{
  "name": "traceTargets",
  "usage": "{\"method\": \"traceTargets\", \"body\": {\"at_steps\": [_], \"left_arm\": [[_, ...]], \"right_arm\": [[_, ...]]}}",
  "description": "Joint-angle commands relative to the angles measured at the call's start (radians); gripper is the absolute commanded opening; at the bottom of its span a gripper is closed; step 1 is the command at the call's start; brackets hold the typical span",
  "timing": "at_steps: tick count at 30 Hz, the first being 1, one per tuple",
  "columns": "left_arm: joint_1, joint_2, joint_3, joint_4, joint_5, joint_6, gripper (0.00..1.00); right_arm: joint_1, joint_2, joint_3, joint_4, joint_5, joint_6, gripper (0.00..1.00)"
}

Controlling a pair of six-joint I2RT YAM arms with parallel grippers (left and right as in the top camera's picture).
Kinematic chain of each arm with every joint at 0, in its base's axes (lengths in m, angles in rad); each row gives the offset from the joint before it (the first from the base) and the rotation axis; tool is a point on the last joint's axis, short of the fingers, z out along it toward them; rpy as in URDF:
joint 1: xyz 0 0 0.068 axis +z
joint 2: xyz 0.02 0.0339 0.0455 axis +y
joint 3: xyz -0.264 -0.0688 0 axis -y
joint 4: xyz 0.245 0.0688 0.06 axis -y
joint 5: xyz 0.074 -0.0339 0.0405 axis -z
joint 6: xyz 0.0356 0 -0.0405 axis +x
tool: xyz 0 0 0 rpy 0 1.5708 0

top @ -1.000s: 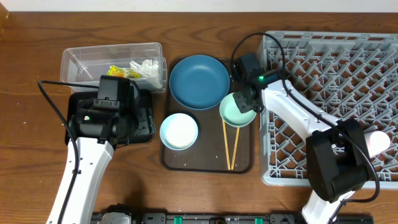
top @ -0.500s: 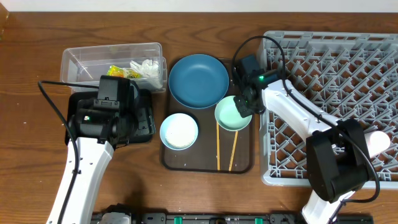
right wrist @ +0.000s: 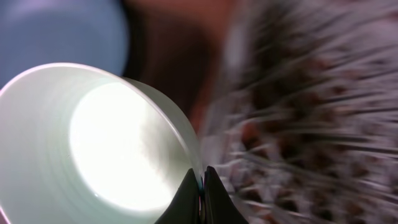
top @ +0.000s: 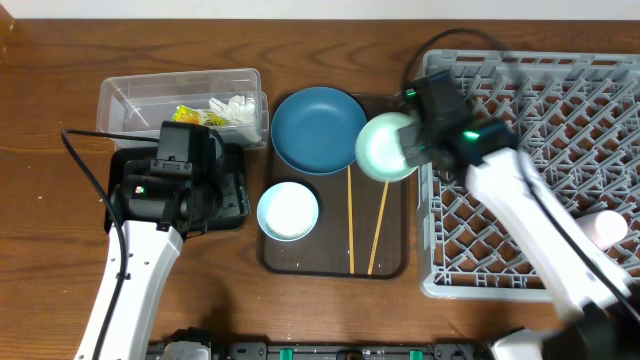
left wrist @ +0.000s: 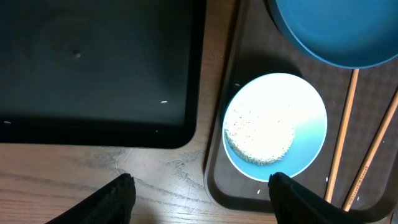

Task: Sort waste into correct bins and load items into the dishwasher rack
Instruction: 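Lift the mint-green bowl with the right gripper and place it in the rack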

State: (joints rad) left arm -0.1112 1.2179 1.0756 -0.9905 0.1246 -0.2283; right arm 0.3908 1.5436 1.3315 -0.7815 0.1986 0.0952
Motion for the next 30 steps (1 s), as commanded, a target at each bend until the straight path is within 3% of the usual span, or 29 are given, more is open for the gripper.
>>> {"method": "traceTargets", "body": {"at_steps": [1,7,14,18,30], "left_arm": [[0.006,0.004,0.008,-0.003,-0.002,0.006,0.72],[0.006,0.004,0.008,-0.003,-0.002,0.006,0.72],[0.006,0.004,0.008,-0.003,-0.002,0.006,0.72],[0.006,0.004,0.008,-0.003,-0.002,0.006,0.72],[0.006,0.004,0.008,-0.004,-0.001,0.006,0.72]], "right_arm": [[-0.053,-0.067,0.018,0.003,0.161,0.013,0.01],[-0.170,-0.106,0.018,0.010,0.474,0.060,0.01],[-0.312,-0.032,0.016,0.022,0.893,0.066,0.01],[-0.386,0.009,0.016,0.116,1.106,0.059,0.01],[-0.612,0.101,0.016,0.410,1.024,-0.085,0.01]]}}
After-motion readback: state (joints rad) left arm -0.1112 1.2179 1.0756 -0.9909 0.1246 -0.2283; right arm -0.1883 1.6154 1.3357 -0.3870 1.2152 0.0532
